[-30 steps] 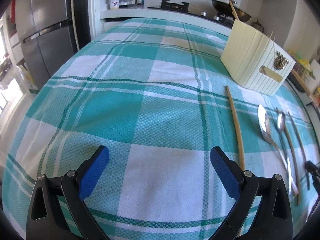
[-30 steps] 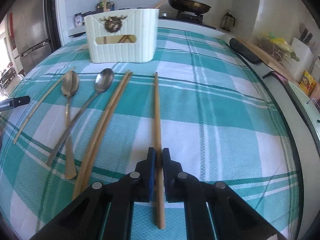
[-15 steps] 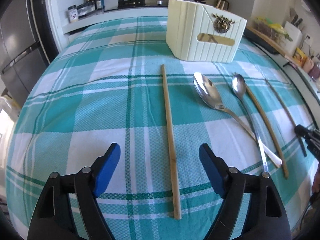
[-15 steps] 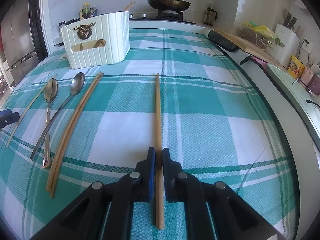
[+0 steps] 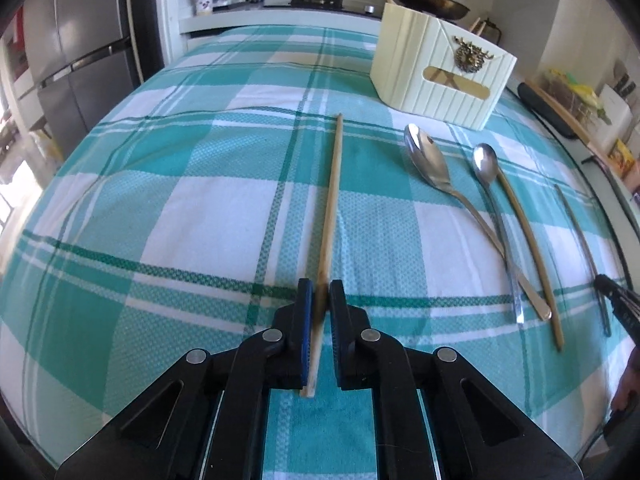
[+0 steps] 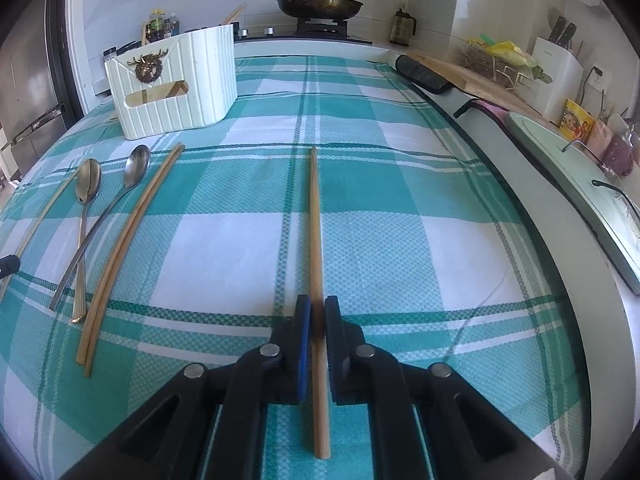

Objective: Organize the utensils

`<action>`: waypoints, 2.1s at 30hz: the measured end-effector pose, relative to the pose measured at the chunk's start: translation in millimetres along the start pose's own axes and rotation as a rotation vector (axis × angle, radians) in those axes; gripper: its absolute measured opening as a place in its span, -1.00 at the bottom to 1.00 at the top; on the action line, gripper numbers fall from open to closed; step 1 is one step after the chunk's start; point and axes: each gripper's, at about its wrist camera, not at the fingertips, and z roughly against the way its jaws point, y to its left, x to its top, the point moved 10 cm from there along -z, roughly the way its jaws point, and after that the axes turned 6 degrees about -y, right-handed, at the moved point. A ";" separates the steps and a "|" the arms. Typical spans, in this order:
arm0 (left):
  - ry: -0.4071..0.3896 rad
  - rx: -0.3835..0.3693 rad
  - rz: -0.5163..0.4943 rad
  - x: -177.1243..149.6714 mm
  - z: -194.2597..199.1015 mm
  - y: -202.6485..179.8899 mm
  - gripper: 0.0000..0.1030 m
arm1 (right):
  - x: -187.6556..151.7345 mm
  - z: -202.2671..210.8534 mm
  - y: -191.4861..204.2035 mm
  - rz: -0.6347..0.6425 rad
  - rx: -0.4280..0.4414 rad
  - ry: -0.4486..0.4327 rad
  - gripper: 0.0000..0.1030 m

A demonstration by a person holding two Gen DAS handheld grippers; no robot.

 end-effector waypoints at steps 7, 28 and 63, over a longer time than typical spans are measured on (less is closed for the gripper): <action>0.009 -0.012 -0.050 8.0 -5.9 -3.3 0.20 | -5.5 1.9 -19.0 -0.062 0.015 0.006 -0.75; 0.007 0.047 -0.104 25.9 -40.0 7.3 0.99 | 3.4 -13.2 -12.9 -0.004 0.077 0.010 0.13; 0.171 -0.073 -0.257 50.6 -56.1 6.6 0.98 | 15.4 -31.0 -25.2 0.071 0.124 0.162 0.20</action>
